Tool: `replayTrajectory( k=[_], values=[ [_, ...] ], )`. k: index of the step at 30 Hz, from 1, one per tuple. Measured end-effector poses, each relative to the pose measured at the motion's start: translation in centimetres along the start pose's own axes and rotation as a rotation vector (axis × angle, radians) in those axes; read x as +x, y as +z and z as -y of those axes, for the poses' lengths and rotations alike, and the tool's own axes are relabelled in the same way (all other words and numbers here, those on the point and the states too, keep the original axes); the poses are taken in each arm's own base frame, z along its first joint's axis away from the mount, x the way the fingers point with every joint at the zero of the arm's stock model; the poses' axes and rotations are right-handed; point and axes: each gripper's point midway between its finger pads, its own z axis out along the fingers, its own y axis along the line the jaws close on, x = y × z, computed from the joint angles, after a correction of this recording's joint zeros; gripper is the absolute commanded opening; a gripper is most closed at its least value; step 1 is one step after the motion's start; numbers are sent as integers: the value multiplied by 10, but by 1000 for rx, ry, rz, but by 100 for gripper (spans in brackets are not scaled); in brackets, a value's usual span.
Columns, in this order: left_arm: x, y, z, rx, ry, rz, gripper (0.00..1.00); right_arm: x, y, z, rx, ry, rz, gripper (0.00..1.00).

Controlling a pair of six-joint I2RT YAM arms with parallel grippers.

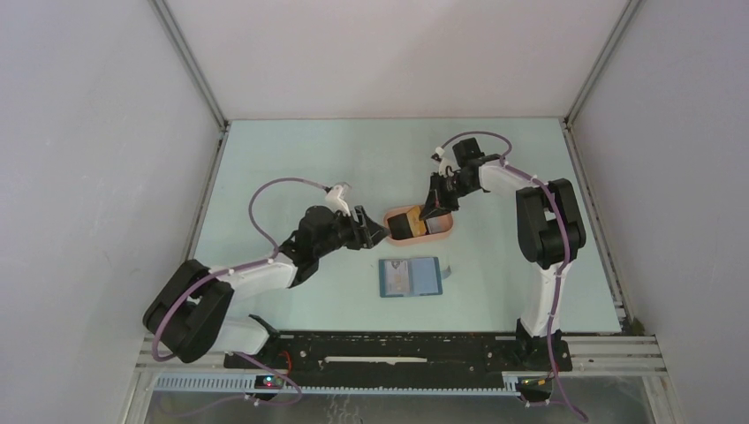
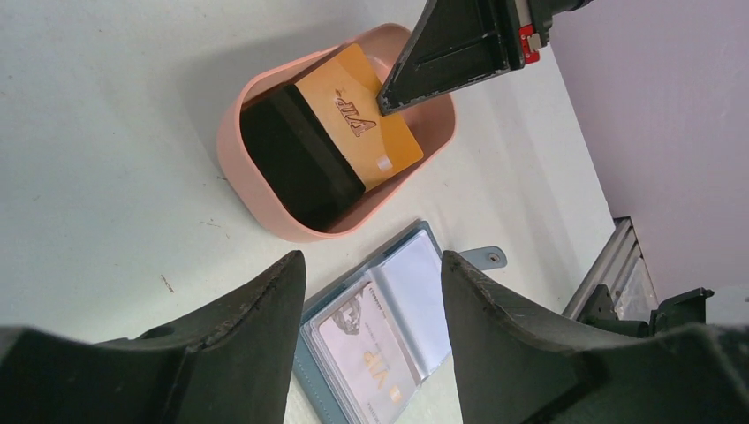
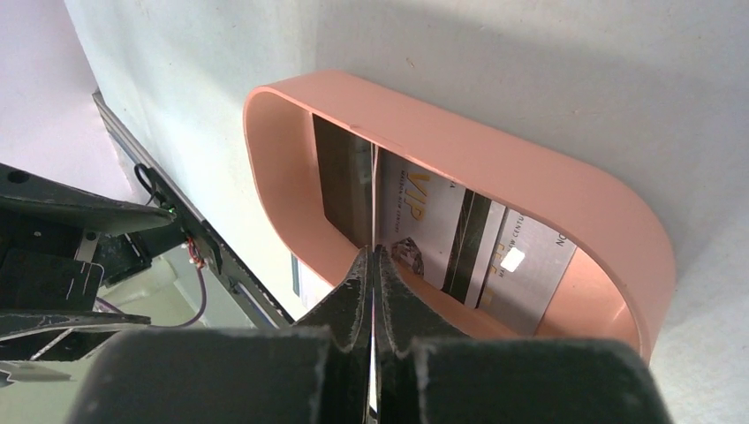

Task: Put the credit cards into the card holder
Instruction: Pick up the credit card from the storage box.

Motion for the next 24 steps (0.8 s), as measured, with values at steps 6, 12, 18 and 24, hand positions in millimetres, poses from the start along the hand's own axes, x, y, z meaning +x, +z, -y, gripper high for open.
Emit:
replayTrajectory(
  k=[6, 12, 18, 24],
  values=[
    [-6, -13, 6, 16, 14, 36, 63, -3, -8, -4, -48, -1, 9, 0],
    [-11, -27, 14, 45, 28, 72, 64, -11, -28, -14, -118, -38, 43, 0],
    [-16, -39, 23, 82, 39, 108, 66, -18, -53, -31, -180, -105, 95, 0],
    [-18, -50, 38, 168, 54, 134, 69, -6, -81, -72, -392, -229, 96, 0]
  ],
)
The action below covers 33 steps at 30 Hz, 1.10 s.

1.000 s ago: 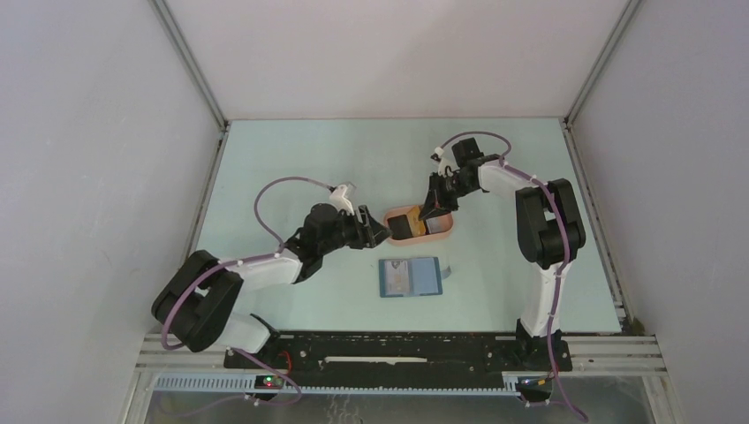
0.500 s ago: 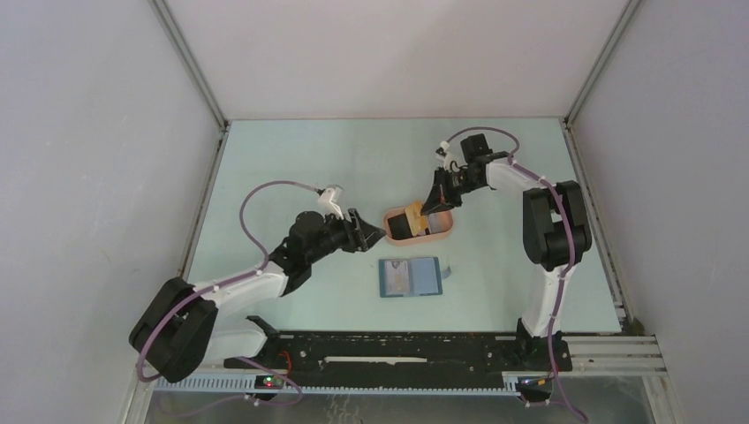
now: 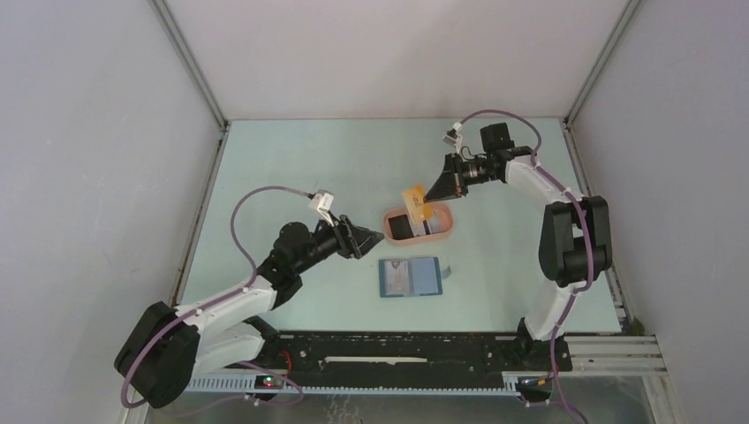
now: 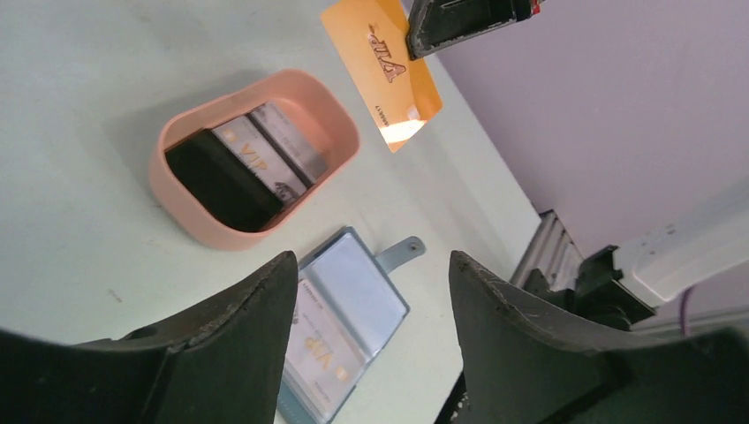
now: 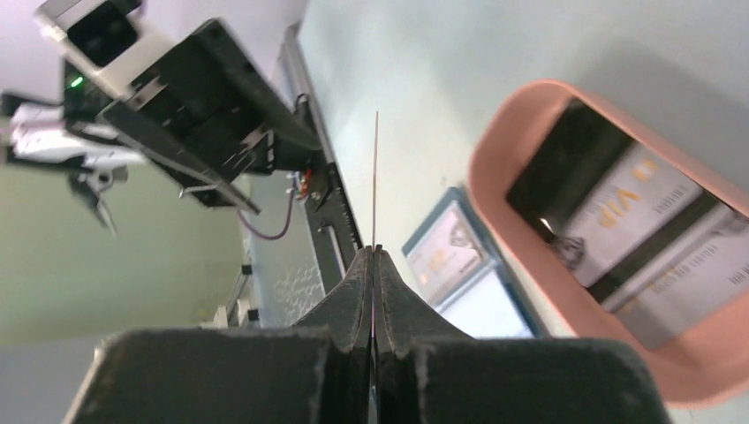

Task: Put the credit cards into the card holder
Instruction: Pick up the credit card from the storage box, then insert the credit card into the card holder.

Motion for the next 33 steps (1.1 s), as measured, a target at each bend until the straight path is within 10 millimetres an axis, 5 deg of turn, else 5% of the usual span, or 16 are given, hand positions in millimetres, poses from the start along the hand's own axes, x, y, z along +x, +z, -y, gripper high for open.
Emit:
replayTrajectory(
  k=[8, 14, 20, 33],
  values=[
    [-9, -14, 31, 161, -22, 77, 72, 11, -13, -76, -223, -236, -11, 0],
    [-27, -22, 54, 276, -51, 171, 70, 26, -12, -116, -316, -353, -37, 0],
    [-40, -26, 78, 382, -90, 232, 64, 36, -8, -131, -362, -400, -59, 0],
    [-29, -8, 96, 455, -182, 189, 44, 44, -4, -138, -381, -414, -81, 0]
  ],
)
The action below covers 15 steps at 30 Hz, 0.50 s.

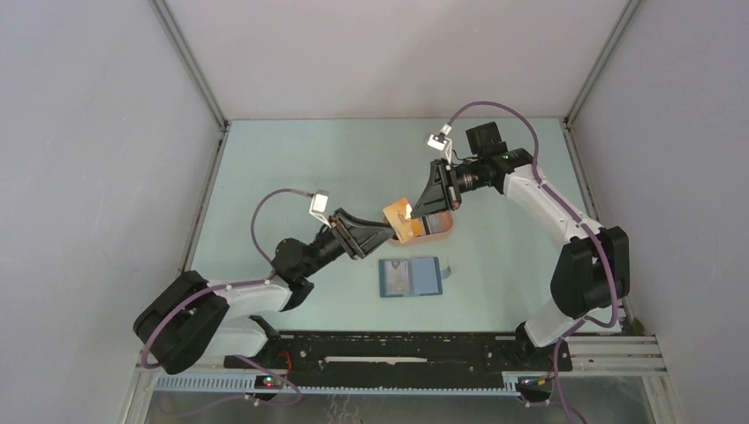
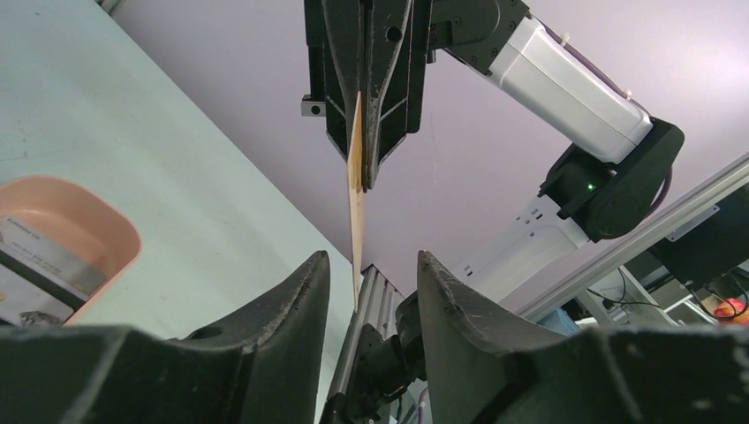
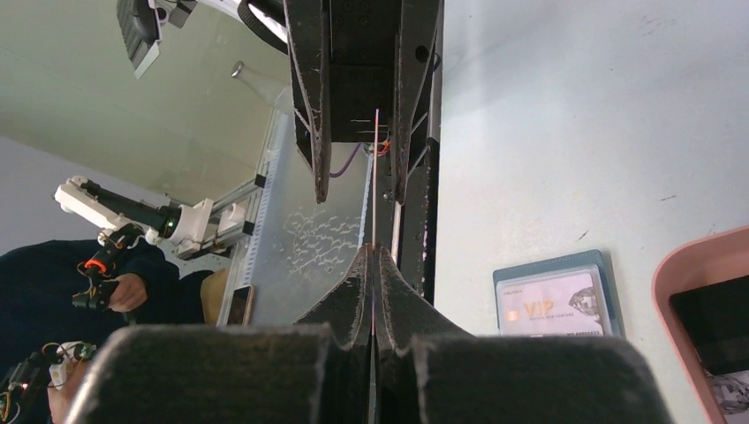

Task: Put the credit cards into the card holder
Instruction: Insert the credit card into the card holder.

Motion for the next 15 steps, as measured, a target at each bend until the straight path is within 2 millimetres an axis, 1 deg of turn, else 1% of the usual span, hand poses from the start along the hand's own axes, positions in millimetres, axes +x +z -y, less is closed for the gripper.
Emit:
replayTrajectory(
  k=[2, 6, 10, 15],
  values=[
    [1, 4, 2, 8, -6, -3, 38, 1, 2, -1, -4, -2, -4, 0],
    [0, 10, 5, 23, -19, -4, 22, 1, 4, -2, -9, -6, -9, 0],
    [0, 11, 4, 19, -26, 0, 1, 1, 3, -4, -10, -7, -8, 0],
    [-1, 12, 3, 14, -28, 7, 0, 1, 3, -8, -10, -23, -9, 0]
  ],
)
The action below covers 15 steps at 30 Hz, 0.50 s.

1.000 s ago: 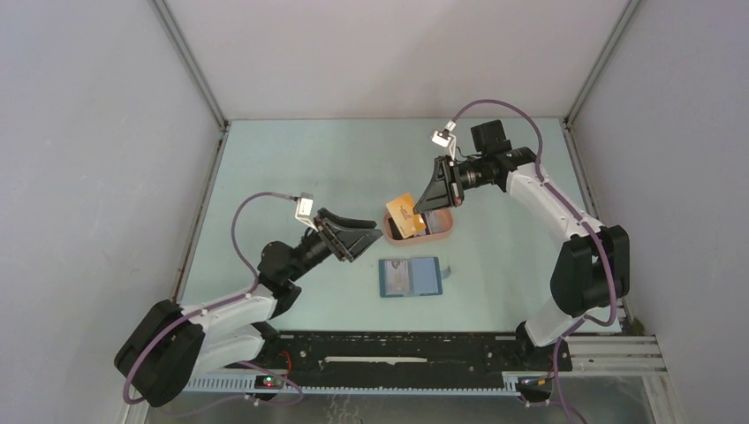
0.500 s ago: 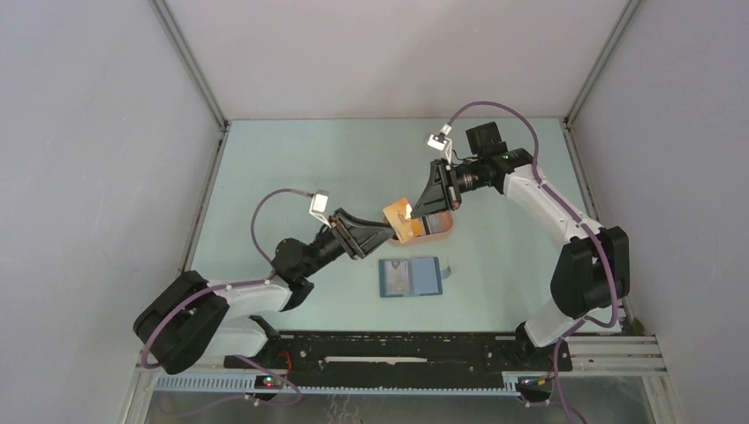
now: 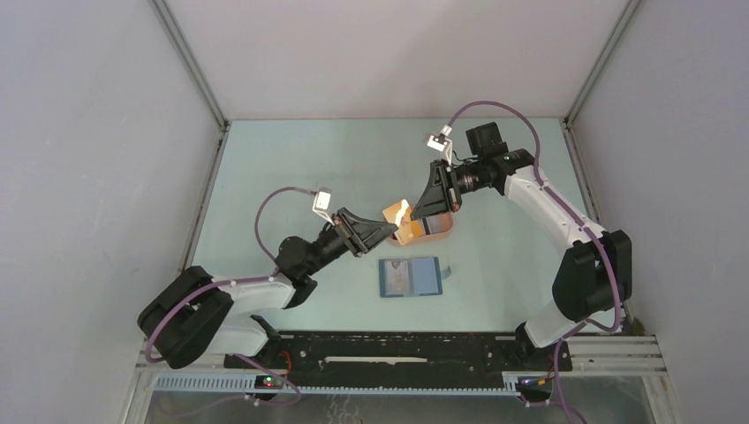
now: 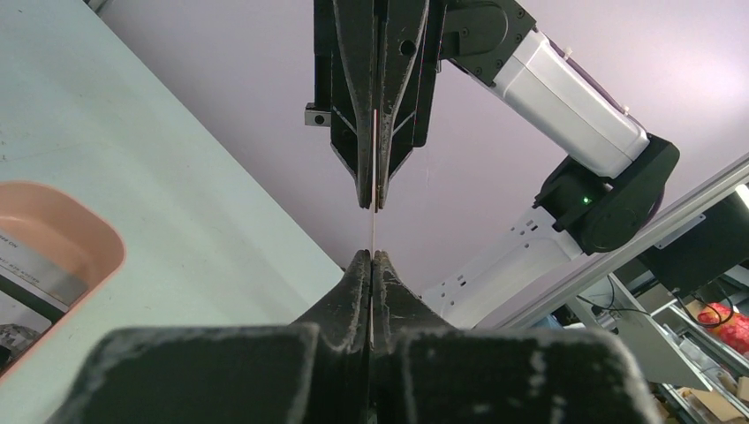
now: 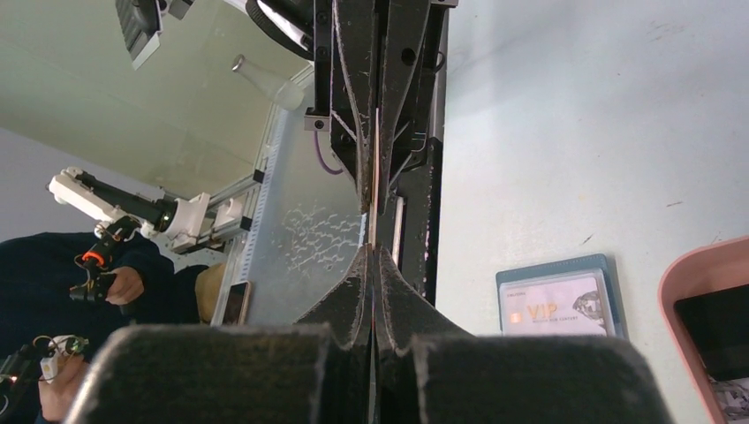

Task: Put the credit cards into the card holder
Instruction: Insert the credit card into the card holder.

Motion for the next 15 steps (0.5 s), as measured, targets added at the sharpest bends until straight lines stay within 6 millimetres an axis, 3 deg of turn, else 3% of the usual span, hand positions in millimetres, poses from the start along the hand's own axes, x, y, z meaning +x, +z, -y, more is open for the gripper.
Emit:
replayTrajectory(
  k=[3, 8, 15],
  values=[
    [0, 0, 0, -1, 0, 0, 0, 1, 1, -1, -1, -13, -4, 12],
    [-3, -2, -5, -13, 4, -7, 0, 4, 1, -1, 24, -40, -16, 41],
    [1, -13, -15, -79, 60, -71, 0, 9, -8, 2, 148, -143, -50, 50]
  ],
)
